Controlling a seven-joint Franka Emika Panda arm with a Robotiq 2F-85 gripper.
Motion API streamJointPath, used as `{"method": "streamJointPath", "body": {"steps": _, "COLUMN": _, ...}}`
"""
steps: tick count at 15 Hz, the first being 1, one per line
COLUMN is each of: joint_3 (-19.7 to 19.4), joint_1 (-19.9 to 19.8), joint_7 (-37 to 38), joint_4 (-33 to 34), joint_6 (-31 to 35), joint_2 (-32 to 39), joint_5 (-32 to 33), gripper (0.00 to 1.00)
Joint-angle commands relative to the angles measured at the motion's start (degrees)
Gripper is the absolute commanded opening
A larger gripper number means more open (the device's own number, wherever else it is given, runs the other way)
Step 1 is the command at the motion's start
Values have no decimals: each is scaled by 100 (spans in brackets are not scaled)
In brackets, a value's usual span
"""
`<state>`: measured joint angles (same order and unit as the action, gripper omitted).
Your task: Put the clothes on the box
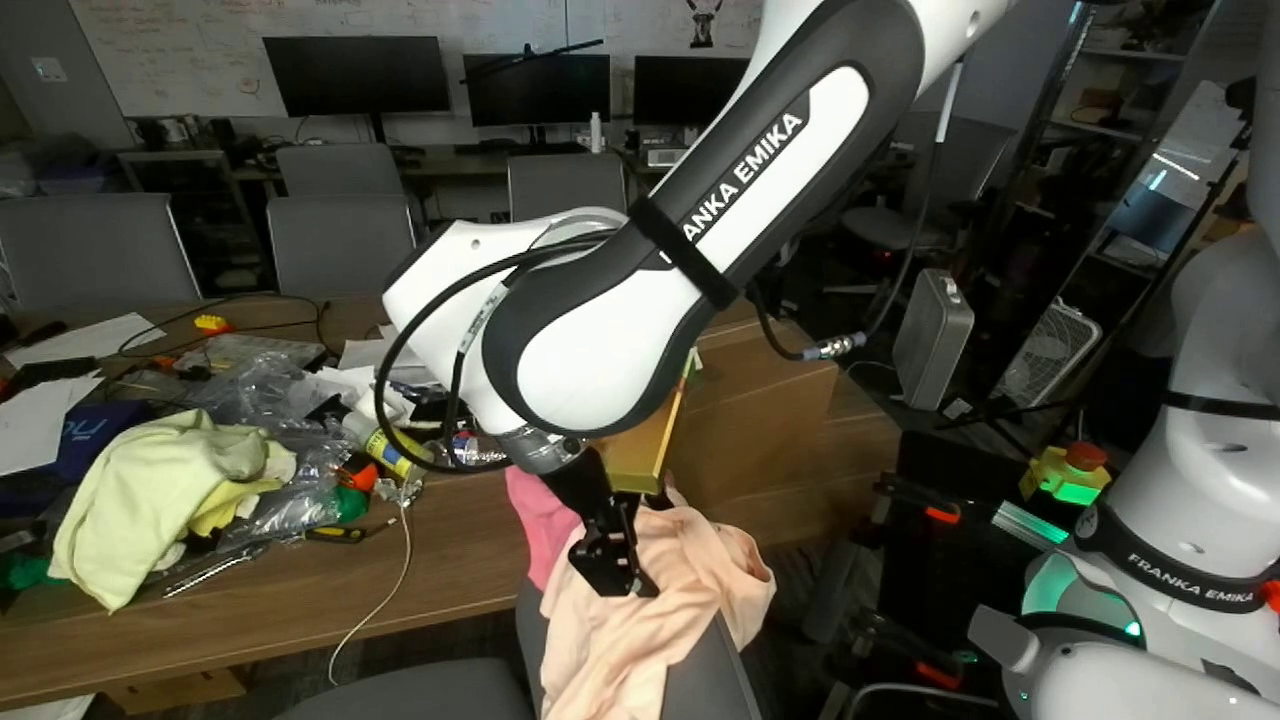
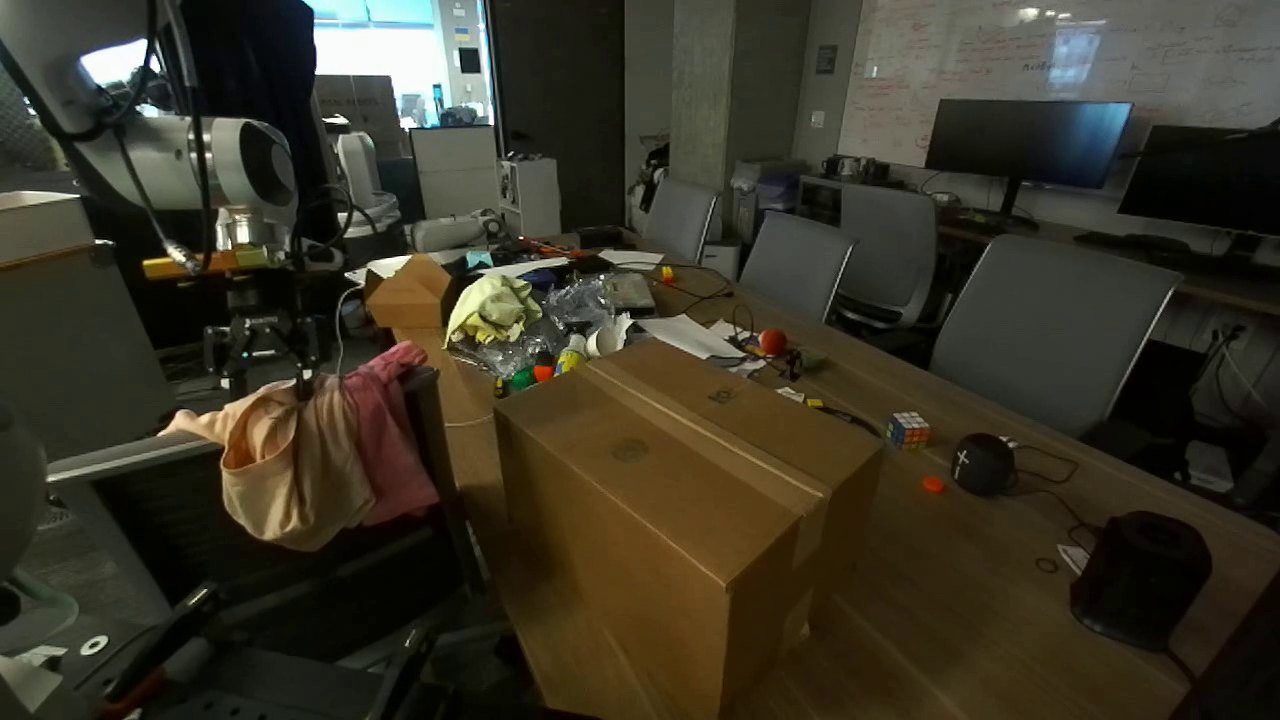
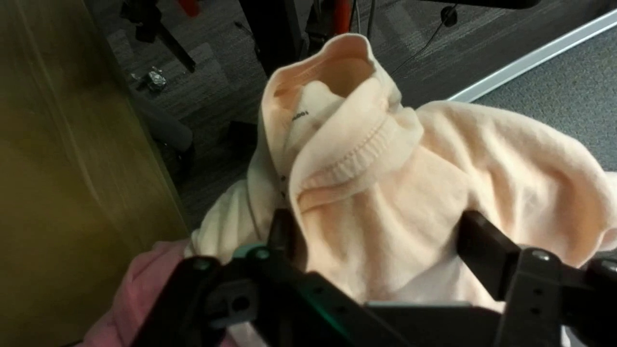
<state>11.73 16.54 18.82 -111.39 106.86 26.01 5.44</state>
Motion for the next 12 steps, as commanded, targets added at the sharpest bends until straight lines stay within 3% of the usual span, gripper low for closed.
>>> {"method": "streamJointPath", "body": {"steps": 1, "joint_3": -106, "joint_1": 136, "joint_7": 8, "joint_4": 173, "joint_6": -218, "joint_2": 21, "joint_5": 21, "gripper": 58}}
{"method": "streamJointPath", "body": {"steps": 9, "joint_3": -103, "joint_1": 216, "joint_7": 194, "joint_4": 220, "joint_6": -277, "joint_2": -249, "joint_5": 91, "gripper": 1}}
{"method": "streamJointPath", "body": {"steps": 12, "joint_3": -95, "joint_1": 274, "joint_7": 314, "joint_4": 195, "joint_6": -271, "joint_2": -391, "joint_5": 158, "gripper": 3}}
